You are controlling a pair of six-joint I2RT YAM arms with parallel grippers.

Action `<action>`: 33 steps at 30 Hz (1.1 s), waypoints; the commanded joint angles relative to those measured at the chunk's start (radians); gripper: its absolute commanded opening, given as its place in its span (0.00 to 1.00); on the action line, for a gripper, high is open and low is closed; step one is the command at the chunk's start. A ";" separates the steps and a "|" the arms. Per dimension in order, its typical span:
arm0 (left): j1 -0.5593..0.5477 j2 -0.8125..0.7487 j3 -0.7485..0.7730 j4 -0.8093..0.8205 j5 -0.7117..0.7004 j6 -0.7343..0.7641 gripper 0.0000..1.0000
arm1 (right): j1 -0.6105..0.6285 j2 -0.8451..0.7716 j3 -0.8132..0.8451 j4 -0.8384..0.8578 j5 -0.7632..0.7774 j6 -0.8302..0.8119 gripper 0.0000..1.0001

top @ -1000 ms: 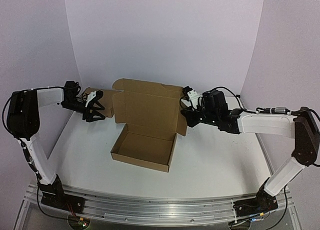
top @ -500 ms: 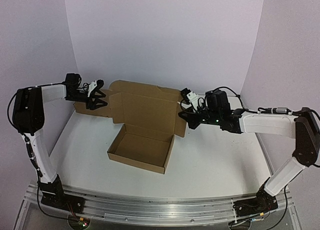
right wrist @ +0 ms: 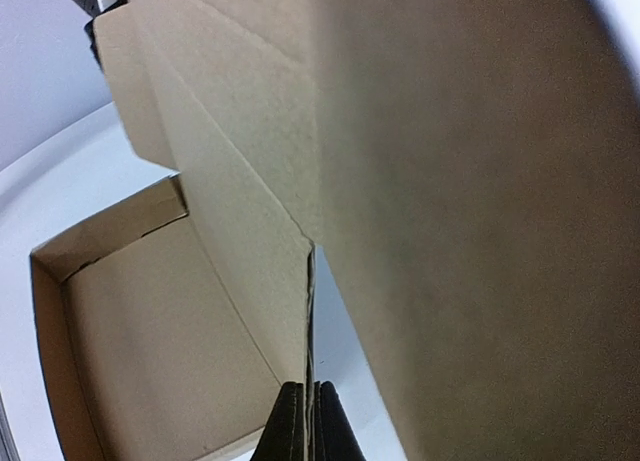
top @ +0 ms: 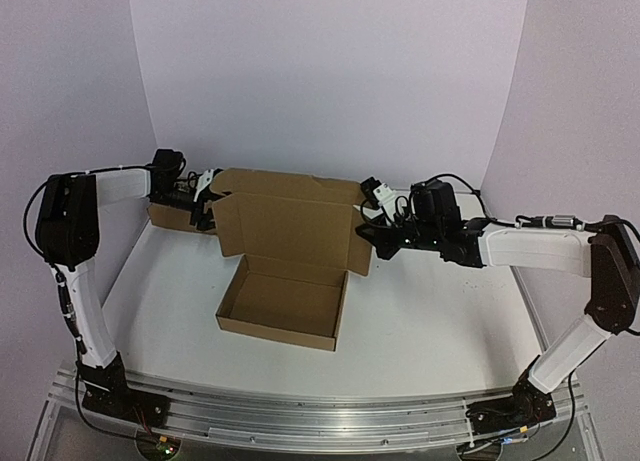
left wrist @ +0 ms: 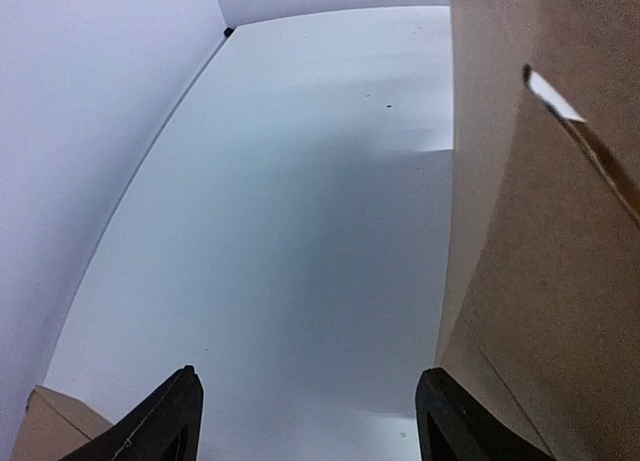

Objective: Fold the paper box

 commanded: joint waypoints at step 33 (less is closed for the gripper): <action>-0.071 -0.235 -0.161 -0.363 0.253 0.218 1.00 | -0.002 0.084 0.098 -0.064 0.166 0.221 0.00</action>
